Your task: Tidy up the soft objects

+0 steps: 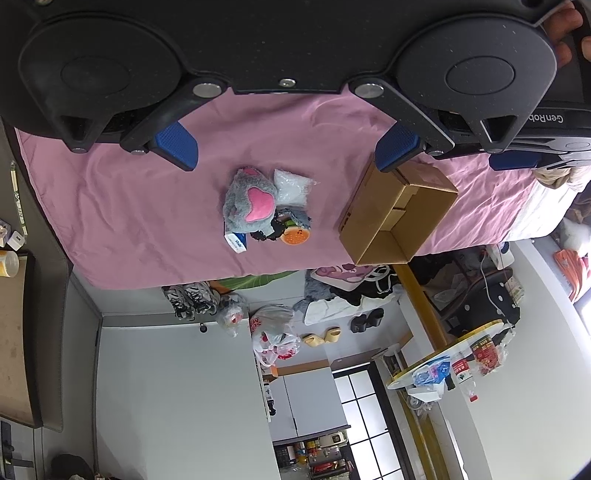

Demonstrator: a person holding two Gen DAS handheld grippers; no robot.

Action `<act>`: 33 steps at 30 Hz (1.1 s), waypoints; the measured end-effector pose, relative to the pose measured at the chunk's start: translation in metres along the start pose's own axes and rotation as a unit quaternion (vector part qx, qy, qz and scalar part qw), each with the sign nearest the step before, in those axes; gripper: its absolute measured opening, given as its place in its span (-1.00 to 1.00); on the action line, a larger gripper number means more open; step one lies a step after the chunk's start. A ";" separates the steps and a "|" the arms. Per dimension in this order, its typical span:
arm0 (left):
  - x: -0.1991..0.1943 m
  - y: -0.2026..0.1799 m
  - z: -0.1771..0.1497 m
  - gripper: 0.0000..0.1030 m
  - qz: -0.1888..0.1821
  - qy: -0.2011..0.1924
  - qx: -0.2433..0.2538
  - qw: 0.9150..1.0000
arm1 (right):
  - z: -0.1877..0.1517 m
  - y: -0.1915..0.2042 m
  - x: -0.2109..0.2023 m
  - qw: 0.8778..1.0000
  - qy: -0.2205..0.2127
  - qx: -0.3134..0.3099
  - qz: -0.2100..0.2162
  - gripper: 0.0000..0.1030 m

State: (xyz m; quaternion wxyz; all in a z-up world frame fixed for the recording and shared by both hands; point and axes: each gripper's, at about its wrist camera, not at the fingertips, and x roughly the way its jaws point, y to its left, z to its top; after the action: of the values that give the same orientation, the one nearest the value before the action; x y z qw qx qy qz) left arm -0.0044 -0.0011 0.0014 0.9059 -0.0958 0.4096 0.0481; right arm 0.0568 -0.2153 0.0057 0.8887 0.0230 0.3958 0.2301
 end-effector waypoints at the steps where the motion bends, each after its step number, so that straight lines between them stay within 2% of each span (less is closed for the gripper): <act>1: 0.000 0.000 0.000 0.98 -0.001 0.000 0.000 1.000 | 0.000 0.000 0.000 1.000 -0.001 -0.001 0.000 1.00; 33: -0.005 -0.005 0.002 0.98 0.001 -0.001 0.000 1.000 | 0.000 0.002 -0.005 1.000 -0.003 -0.004 0.006 1.00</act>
State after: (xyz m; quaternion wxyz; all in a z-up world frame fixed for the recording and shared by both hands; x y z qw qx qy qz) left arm -0.0054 -0.0060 0.0072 0.9062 -0.0953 0.4090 0.0495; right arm 0.0530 -0.2160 0.0091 0.8887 0.0224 0.3921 0.2366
